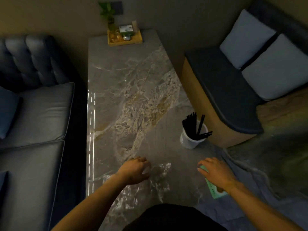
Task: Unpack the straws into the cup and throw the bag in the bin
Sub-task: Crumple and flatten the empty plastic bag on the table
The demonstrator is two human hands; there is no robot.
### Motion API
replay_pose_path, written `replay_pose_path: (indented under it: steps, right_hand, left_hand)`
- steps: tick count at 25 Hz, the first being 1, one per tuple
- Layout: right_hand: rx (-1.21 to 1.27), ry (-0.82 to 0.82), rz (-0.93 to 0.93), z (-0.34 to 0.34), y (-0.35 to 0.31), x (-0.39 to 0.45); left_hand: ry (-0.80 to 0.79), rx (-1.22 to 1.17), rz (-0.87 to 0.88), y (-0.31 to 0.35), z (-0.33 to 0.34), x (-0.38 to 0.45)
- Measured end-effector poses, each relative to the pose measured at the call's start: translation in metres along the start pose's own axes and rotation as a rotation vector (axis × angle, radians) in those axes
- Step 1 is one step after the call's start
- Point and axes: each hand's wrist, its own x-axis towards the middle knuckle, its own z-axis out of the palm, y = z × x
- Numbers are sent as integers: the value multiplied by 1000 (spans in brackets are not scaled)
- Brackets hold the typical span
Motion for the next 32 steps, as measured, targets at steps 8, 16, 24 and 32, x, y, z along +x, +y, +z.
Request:
replay_pose_path:
  steps: [8,16,24,32]
  right_hand:
    - [100,37,-20,-54,72,39]
    - [404,-11,-122,-81,39,91]
    - [486,47,-166,-76,34,116]
    - [482,323,-123,-61,15,127]
  left_hand:
    - [94,175,-61,48,-74,76]
    - [192,-421,-112,101,-109,122]
    - [255,-982,-138,133,-94,143]
    - [297,-1021,-174,170,-94,148]
